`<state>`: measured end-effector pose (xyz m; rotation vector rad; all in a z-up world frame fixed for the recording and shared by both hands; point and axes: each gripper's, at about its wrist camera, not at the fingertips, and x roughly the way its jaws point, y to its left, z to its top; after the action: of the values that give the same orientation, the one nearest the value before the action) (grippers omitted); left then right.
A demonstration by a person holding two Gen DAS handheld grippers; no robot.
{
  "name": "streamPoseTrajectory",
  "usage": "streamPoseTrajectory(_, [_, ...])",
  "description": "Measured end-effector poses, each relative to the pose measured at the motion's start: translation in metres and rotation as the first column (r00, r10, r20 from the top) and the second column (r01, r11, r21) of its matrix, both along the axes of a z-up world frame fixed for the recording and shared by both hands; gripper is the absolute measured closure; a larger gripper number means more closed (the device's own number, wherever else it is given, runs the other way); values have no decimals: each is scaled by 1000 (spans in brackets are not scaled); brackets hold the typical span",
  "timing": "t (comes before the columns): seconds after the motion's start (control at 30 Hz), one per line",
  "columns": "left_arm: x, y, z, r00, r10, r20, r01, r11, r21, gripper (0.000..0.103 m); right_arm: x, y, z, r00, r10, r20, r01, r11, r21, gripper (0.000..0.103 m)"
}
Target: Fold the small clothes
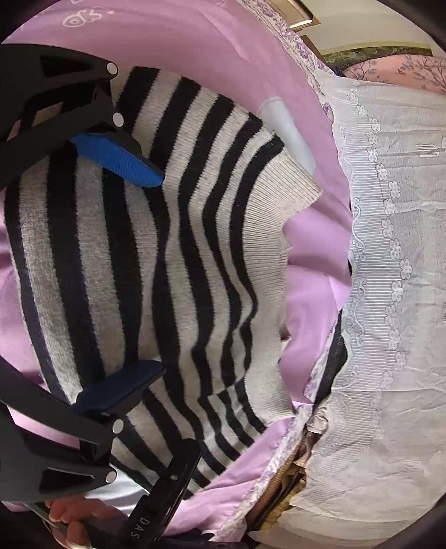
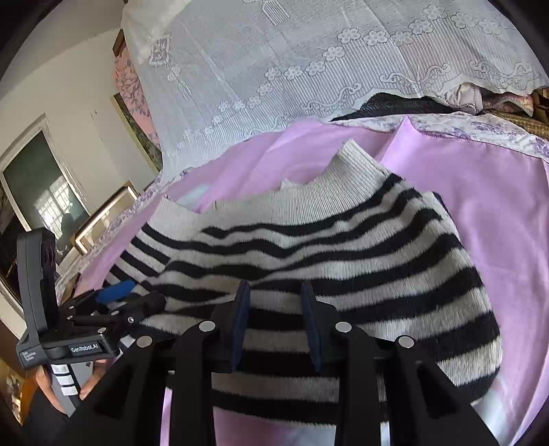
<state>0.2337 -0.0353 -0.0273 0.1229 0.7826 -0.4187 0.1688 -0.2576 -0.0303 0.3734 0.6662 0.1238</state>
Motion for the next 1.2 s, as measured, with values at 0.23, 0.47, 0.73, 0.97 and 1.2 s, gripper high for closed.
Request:
streamPoseTrajectory(0.23, [-13, 7, -5, 999, 43, 17, -44, 998, 49, 4, -14, 2, -10, 999, -22, -41, 19, 997, -75, 79])
streamPoseTrajectory(0.47, [-44, 41, 7, 991, 128, 41, -128, 992, 3, 4, -40, -8, -10, 995, -79, -54, 75, 995, -63, 78])
streamPoseTrajectory(0.73, [-37, 48, -7, 987, 157, 18, -158, 986, 53, 4, -45, -12, -17, 997, -58, -58, 56, 998, -28, 77])
streamPoseTrajectory(0.97, [-53, 60, 8, 960, 250, 125, -259, 964, 63, 4, -61, -19, -15, 996, -88, -15, 88, 996, 25, 74])
streamPoseTrajectory(1.2, [-54, 71, 16, 930, 319, 181, -335, 940, 63, 4, -81, -13, 11, 971, -183, 154, 197, 977, -85, 60])
